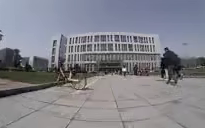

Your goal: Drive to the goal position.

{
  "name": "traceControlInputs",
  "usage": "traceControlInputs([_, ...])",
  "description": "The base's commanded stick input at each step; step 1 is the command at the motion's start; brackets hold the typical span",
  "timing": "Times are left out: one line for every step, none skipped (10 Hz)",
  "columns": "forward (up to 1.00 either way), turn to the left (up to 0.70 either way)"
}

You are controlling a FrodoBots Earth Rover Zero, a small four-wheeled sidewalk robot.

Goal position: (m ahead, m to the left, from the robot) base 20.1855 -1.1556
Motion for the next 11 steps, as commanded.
traceControlInputs([1.0,-0.02])
traceControlInputs([1.0,-0.02])
traceControlInputs([1.0,-0.02])
traceControlInputs([1.0,-0.03])
traceControlInputs([1.0,-0.12])
traceControlInputs([1.0,-0.4])
traceControlInputs([1.0,-0.4])
traceControlInputs([1.0,-0.04])
traceControlInputs([1.0,-0.03])
traceControlInputs([1.0,-0.03])
traceControlInputs([1.0,-0.03])
